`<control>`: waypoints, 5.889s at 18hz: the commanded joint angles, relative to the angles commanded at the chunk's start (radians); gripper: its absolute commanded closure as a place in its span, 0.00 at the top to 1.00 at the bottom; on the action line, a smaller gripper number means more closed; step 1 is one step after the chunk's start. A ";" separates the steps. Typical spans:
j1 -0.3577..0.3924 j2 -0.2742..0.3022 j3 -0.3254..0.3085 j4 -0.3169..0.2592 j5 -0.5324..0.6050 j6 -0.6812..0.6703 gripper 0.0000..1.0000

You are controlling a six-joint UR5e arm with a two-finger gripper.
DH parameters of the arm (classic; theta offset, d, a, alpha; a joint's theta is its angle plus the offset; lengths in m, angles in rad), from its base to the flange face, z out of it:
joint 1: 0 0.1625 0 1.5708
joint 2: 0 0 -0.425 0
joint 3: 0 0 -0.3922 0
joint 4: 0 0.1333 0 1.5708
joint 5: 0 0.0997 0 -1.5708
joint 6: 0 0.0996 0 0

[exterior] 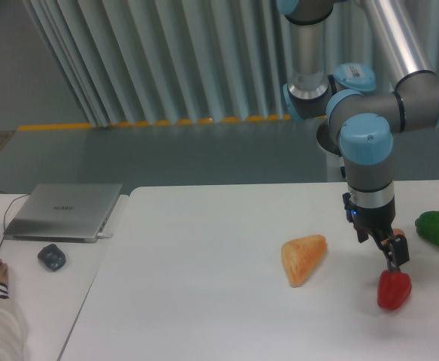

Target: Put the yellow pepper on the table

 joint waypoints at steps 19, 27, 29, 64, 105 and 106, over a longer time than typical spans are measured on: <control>0.173 -0.020 0.032 0.222 0.040 0.259 1.00; 0.285 -0.029 0.040 0.291 0.098 0.623 1.00; 0.285 -0.038 0.047 0.317 0.141 0.665 1.00; 0.402 -0.268 0.167 0.365 0.367 0.977 1.00; 0.474 -0.367 0.264 0.400 0.281 1.114 1.00; 0.474 -0.374 0.273 0.400 0.281 1.114 1.00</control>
